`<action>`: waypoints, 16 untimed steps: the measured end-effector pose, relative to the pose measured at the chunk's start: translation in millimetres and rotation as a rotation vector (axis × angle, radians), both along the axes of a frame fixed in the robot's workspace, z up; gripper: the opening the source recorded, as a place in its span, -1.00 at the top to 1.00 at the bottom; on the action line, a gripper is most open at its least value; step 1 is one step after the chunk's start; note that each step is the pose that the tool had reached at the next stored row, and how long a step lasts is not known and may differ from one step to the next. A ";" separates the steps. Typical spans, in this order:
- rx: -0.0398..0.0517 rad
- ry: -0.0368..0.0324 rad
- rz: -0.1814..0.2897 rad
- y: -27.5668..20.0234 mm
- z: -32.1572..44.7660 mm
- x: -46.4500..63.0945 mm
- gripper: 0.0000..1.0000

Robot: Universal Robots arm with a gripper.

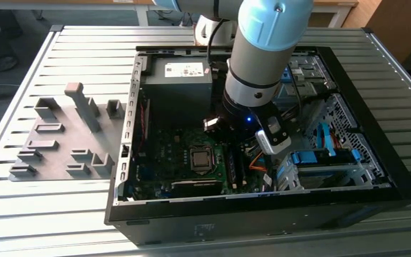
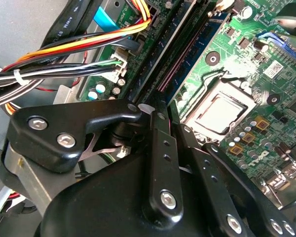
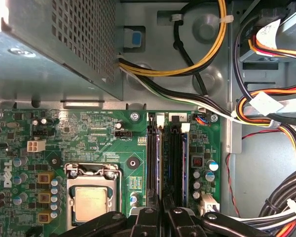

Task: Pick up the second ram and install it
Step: 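Insert the second ram into the second slot, then press down the second ram until it locks into place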

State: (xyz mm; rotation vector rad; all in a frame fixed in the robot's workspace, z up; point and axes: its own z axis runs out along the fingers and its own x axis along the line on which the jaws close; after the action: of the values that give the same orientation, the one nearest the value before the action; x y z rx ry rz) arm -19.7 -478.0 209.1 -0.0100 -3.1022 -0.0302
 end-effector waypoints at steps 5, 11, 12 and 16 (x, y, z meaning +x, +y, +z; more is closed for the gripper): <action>0.0000 0.0000 0.000 0.0 -0.1 0.0 0.72; 0.0000 0.0000 0.000 0.0 -0.1 0.0 0.72; 0.0001 0.0000 0.000 0.0 -0.1 0.0 0.72; 0.0015 -0.0001 0.000 -0.1 1.7 0.0 0.72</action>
State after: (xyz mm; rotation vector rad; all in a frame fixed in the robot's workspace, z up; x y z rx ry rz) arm -19.7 -478.0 210.7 -0.0100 -3.1022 -0.0325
